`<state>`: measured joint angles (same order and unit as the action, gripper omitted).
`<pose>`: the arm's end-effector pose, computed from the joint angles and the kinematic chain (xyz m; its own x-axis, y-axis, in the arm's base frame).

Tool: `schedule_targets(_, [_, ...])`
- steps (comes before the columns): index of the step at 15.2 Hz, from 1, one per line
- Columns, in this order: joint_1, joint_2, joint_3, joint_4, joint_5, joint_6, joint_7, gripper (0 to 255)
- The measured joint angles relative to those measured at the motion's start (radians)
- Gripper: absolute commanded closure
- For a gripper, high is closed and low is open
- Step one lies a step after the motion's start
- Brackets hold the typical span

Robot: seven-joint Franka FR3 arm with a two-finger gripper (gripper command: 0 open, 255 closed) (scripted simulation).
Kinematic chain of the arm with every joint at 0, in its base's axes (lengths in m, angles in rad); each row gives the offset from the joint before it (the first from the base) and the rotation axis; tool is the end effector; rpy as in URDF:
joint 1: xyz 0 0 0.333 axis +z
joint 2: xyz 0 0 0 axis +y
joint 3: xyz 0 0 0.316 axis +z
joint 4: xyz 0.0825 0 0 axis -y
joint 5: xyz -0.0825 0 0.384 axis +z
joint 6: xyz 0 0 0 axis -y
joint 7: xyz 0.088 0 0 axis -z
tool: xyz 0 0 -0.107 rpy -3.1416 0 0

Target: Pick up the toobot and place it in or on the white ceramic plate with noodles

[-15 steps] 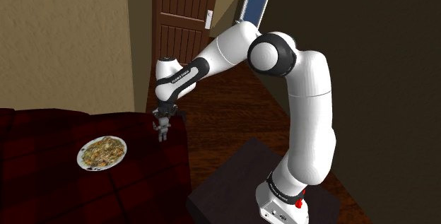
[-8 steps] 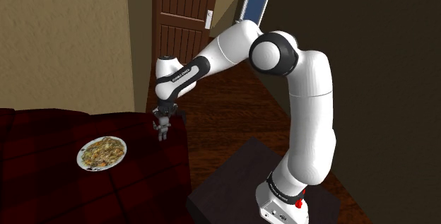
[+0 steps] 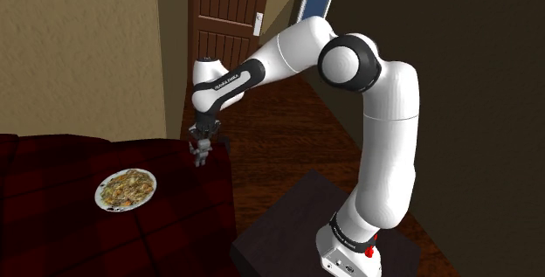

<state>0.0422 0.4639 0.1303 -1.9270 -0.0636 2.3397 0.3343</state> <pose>0.6117 0.1022 0.2450 0.9906 -0.1283 -0.0483 -0.1284 -0.9917 0.0014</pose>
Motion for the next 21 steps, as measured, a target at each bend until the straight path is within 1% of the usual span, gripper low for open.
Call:
schedule_targets(11, [-0.006,-0.089,0.009,0.026,0.016,-0.114,-0.009,255])
schedule_targets(15, [0.042,-0.041,0.024,0.11,0.005,-0.151,0.055,255])
schedule_targets(21, [0.132,0.088,0.042,0.327,-0.017,-0.241,0.158,255])
